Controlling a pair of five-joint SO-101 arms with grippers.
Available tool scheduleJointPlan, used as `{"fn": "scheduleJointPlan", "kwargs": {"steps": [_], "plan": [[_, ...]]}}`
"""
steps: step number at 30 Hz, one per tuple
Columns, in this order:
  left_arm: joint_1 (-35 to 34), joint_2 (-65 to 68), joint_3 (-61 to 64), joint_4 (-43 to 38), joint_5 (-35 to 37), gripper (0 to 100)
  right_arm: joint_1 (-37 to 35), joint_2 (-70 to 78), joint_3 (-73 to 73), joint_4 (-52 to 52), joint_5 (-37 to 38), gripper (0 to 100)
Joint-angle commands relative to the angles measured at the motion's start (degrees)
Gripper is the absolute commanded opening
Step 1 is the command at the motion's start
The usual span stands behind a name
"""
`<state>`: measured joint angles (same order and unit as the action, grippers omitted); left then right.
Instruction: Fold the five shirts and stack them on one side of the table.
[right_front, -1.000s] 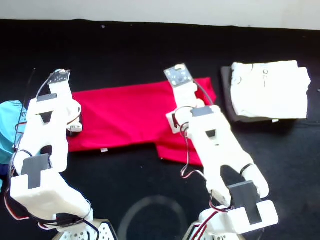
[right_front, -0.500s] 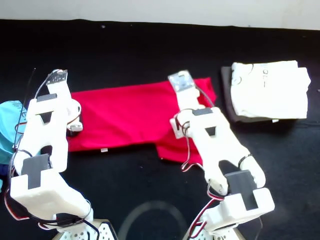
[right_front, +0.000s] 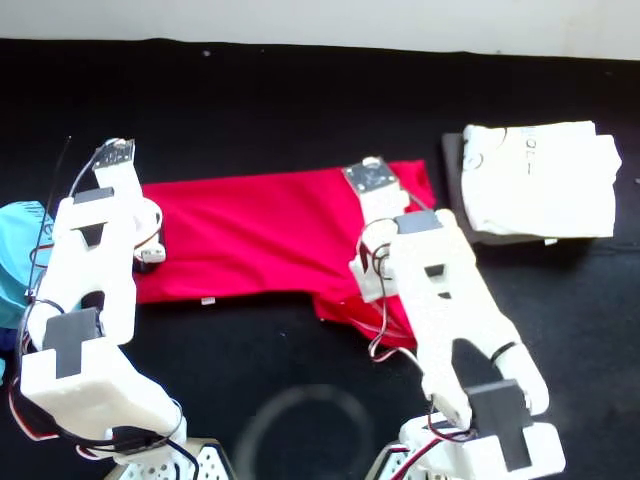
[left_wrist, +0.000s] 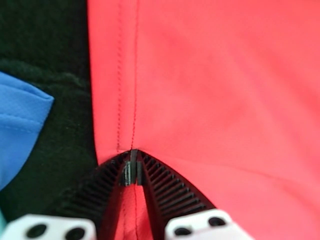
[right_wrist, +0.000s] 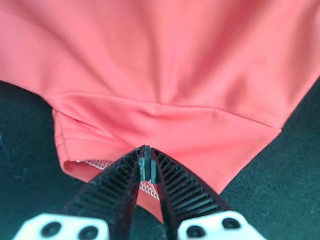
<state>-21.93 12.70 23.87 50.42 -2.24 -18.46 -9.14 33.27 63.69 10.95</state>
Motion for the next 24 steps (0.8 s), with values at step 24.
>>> {"fn": "scheduleJointPlan", "kwargs": {"steps": [24], "plan": [[-0.3, 0.1, 0.1, -2.5, 0.5, 1, 7.0, -2.8, -4.3, -25.4, 0.0, 0.9]]}}
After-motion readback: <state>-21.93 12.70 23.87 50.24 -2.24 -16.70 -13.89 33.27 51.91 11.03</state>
